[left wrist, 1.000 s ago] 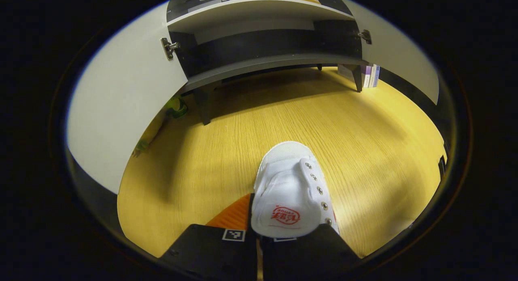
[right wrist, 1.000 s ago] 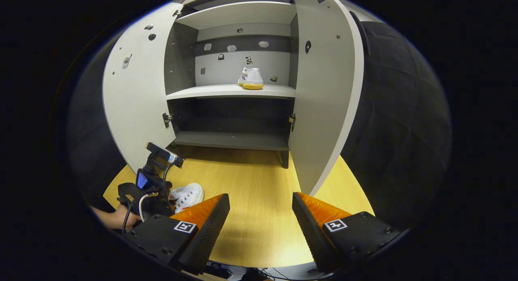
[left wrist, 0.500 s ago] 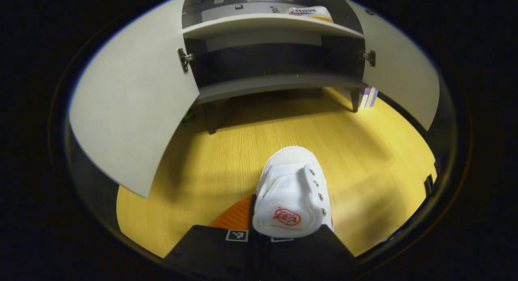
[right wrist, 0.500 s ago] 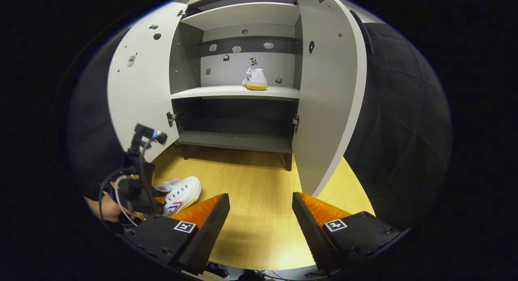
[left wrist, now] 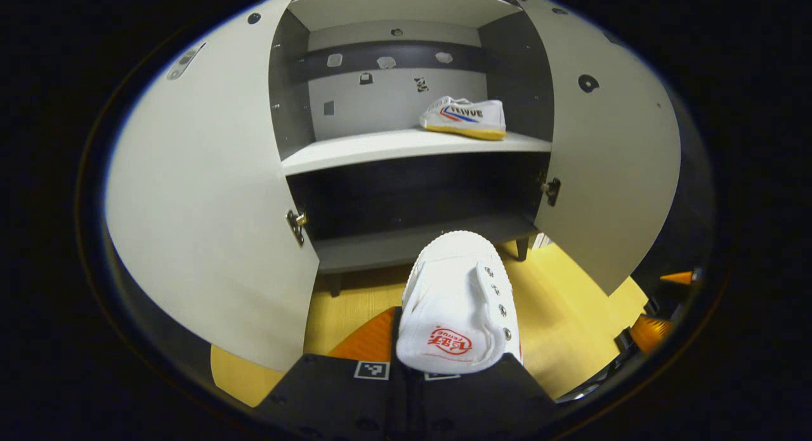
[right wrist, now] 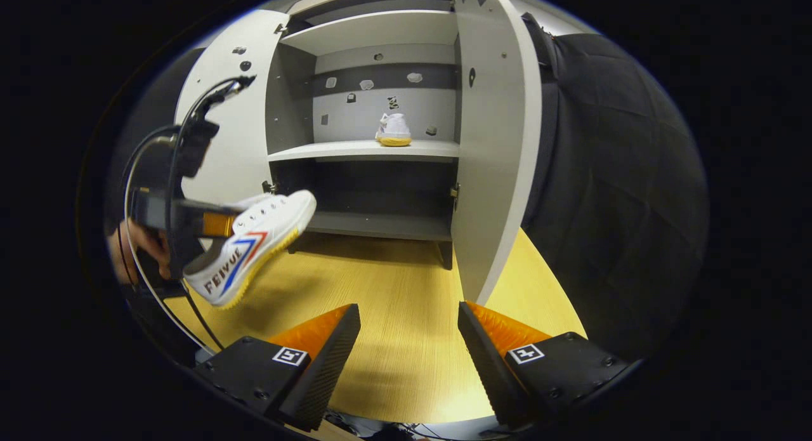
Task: Grab one shoe with the right hand and put it into the shoe cabinet, grab the other shoe with the left hand and put it into the shoe cabinet; then close the right door with the right hand and the left door with the left hand.
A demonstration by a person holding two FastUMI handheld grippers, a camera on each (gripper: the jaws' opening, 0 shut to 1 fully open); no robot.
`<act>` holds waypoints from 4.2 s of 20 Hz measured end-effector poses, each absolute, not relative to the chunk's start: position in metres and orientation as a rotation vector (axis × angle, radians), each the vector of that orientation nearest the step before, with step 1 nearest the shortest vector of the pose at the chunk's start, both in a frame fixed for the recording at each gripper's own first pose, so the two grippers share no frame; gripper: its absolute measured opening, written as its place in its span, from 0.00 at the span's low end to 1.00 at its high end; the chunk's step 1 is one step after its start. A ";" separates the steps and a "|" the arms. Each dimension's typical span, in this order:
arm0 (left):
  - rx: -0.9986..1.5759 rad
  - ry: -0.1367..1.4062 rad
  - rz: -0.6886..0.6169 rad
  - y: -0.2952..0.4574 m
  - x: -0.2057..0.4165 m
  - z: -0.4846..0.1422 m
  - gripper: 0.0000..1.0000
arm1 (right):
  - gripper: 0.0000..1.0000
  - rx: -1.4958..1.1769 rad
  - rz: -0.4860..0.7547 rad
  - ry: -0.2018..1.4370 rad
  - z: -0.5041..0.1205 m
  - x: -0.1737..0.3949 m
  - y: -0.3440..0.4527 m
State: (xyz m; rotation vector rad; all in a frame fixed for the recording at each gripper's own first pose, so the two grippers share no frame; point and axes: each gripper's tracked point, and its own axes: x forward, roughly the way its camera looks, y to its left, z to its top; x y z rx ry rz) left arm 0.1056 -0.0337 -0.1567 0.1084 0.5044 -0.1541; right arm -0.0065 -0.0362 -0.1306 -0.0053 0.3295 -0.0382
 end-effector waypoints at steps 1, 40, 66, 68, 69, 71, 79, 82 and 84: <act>0.099 0.490 -0.159 -0.036 0.113 -0.142 0.05 | 0.99 0.002 -0.043 0.323 -0.129 -0.006 -0.039; 0.151 0.688 0.028 0.008 0.462 -0.045 0.18 | 0.99 0.111 -0.224 0.140 -0.065 -0.024 -0.145; -0.158 0.153 -0.139 -0.058 0.087 -0.028 0.95 | 0.99 0.093 -0.377 -0.048 0.055 -0.005 -0.245; -0.151 0.193 -0.138 -0.059 0.069 -0.053 0.95 | 0.98 0.109 -0.383 -0.067 0.068 0.004 -0.258; -0.139 0.202 -0.134 -0.059 0.061 -0.061 0.95 | 0.98 0.109 -0.386 -0.083 0.077 0.009 -0.264; -0.100 0.194 -0.139 -0.063 0.053 -0.057 0.95 | 0.99 0.087 -0.380 -0.123 0.097 0.018 -0.275; -0.040 0.164 -0.179 -0.096 0.032 -0.051 0.95 | 0.98 0.086 -0.227 -0.146 0.143 0.064 -0.274; -0.013 0.160 -0.165 -0.105 0.026 -0.052 0.95 | 0.98 0.120 -0.148 -0.143 0.150 0.075 -0.259; -0.024 0.154 -0.150 -0.110 0.022 -0.055 0.95 | 0.98 0.132 -0.100 -0.109 0.139 0.080 -0.250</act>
